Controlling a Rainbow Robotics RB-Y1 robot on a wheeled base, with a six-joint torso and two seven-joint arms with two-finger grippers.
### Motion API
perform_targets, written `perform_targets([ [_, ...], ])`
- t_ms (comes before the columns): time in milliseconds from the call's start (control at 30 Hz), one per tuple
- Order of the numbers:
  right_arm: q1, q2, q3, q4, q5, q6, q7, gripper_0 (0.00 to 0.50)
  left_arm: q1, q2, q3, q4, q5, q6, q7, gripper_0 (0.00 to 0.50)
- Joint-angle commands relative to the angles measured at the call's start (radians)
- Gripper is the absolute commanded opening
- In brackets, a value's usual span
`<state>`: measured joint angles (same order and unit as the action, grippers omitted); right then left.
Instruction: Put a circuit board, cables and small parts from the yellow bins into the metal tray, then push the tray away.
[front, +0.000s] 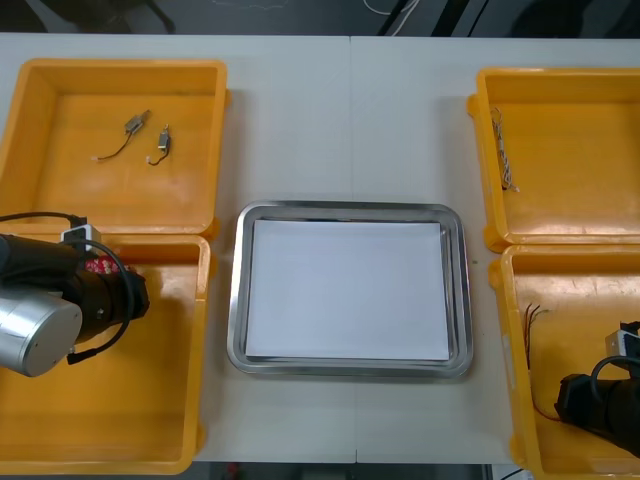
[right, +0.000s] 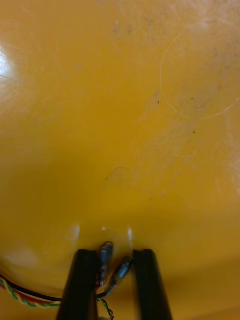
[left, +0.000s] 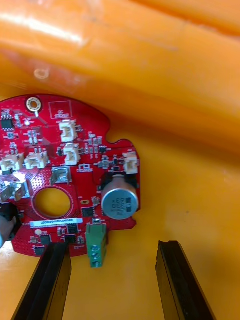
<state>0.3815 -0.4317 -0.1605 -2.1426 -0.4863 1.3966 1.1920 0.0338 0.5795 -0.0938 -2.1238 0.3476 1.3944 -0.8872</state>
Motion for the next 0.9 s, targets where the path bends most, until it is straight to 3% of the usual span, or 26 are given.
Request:
perform_targets([
  [33,0.036,0.010,0.016,-0.005,0.012,-0.025,0.000,0.000,0.035,-0.015,-0.024,-0.007,-0.030,-0.017,0.063,0.500],
  [267,0.036,-0.002,-0.017,-0.013,0.000,-0.041,-0.002,0.000,0.035,-0.015,-0.024,-0.002,-0.030,-0.032,0.063,0.500],
  [567,0.028,-0.102,-0.085,-0.049,-0.037,-0.039,-0.002,0.000,0.035,-0.015,-0.026,0.033,-0.035,-0.084,0.062,0.500],
  [767,0.013,-0.176,-0.169,-0.049,-0.181,-0.039,0.006,0.000,0.034,-0.015,-0.026,0.033,-0.035,-0.084,0.060,0.500],
  [800,0.011,-0.183,-0.174,-0.049,-0.189,-0.039,0.008,0.000,0.034,-0.015,-0.026,0.031,-0.036,-0.084,0.060,0.478],
  [867,0.007,-0.208,-0.194,-0.049,-0.212,-0.037,0.008,0.000,0.034,-0.015,-0.024,0.031,-0.035,-0.084,0.057,0.254],
  [900,0.005,-0.216,-0.197,-0.049,-0.216,-0.037,0.008,0.000,0.034,-0.015,-0.024,0.030,-0.035,-0.084,0.057,0.183],
])
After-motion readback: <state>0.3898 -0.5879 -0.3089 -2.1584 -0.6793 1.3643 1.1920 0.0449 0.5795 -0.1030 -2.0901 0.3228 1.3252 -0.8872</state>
